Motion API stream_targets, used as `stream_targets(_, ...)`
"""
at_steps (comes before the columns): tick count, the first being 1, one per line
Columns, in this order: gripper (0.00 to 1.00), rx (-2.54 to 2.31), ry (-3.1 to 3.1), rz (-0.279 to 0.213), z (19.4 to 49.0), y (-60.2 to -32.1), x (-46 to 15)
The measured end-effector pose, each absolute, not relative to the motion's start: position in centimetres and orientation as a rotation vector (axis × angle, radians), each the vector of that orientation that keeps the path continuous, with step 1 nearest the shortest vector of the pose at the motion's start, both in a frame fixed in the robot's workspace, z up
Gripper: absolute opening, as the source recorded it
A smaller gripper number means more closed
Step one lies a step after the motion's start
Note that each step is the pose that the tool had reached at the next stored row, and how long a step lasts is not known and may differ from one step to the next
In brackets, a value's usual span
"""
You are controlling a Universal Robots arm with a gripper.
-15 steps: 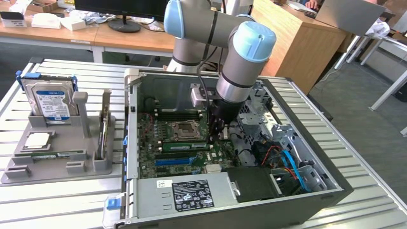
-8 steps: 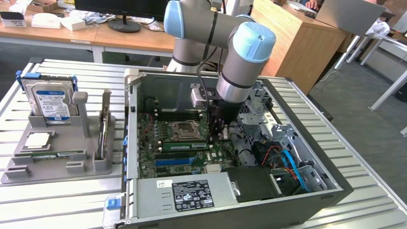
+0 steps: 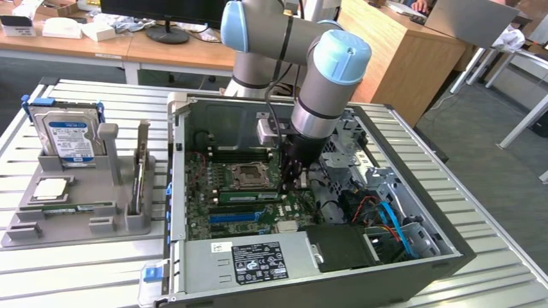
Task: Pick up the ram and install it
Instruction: 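Press down the ram until it locks into place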
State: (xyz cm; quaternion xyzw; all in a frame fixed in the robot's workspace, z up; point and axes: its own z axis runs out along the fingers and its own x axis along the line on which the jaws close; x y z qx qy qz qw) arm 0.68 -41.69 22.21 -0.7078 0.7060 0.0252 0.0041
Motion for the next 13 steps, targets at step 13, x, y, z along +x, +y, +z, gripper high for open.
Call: stream_targets(13, 0.1, -2.217, 2.212, 0.08, 22.48, -41.68, 0.67)
